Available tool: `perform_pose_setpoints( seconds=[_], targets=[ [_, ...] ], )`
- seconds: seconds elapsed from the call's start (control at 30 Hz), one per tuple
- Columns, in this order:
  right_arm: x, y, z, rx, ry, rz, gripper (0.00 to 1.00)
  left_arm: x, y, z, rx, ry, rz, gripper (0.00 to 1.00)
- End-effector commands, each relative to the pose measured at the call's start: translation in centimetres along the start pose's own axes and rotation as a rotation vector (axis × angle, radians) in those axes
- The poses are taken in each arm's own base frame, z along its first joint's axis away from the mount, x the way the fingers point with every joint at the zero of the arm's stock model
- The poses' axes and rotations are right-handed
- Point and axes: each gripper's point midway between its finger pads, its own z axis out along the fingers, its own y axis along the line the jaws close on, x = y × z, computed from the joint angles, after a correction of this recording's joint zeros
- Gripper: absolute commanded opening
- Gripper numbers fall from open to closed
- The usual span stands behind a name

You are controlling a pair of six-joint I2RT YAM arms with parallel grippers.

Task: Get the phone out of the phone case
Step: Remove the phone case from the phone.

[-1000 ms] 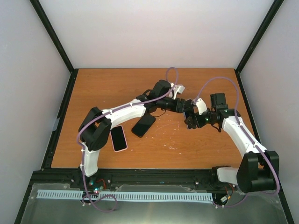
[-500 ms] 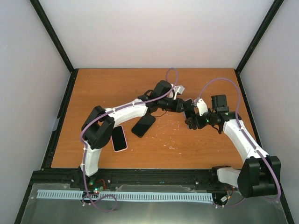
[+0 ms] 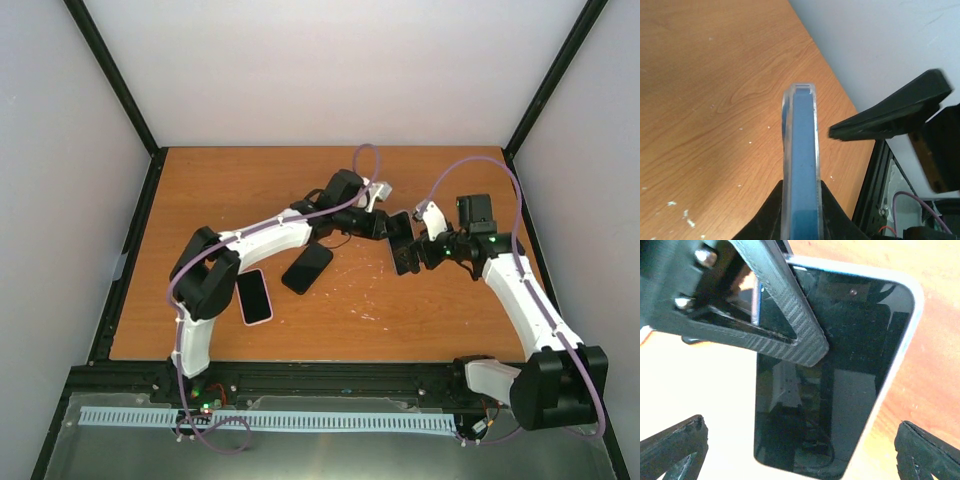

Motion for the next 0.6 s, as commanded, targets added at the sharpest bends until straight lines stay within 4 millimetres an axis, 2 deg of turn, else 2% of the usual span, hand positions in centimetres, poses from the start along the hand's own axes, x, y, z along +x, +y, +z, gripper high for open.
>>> perform_pose_setpoints(
  seconds=[0.0, 0.1, 0.27, 0.43, 0.57],
  targets=[
    [-3.1, 2.8, -3.3, -0.096, -0.073, -0.074, 1.0, -4.5, -4.6, -6.6, 0.059, -0.11, 0.195, 0.0],
    [-3.7, 5.1, -4.8, -0.197, -0.093, -0.077, 1.0, -3.6, -6.2, -9.2, 0.103, -0.106, 0.302, 0.0],
    [-4.5, 7.8, -7.0, -0.308, -0.138, -0.124, 0.96, -0.5, -10.4, -12.9, 0.258, -0.074, 0.498, 0.0],
    [-4.9, 10.3, -8.4, -0.434, -0.184, -0.179, 0.8, 1.7, -12.7, -15.2, 0.368, -0.047, 0.61, 0.0],
    [-4.7, 12.2, -9.1, -0.559, -0.212, -0.19, 0.67, 2.1, -14.0, -16.3, 0.424, -0.052, 0.671, 0.0]
  ],
)
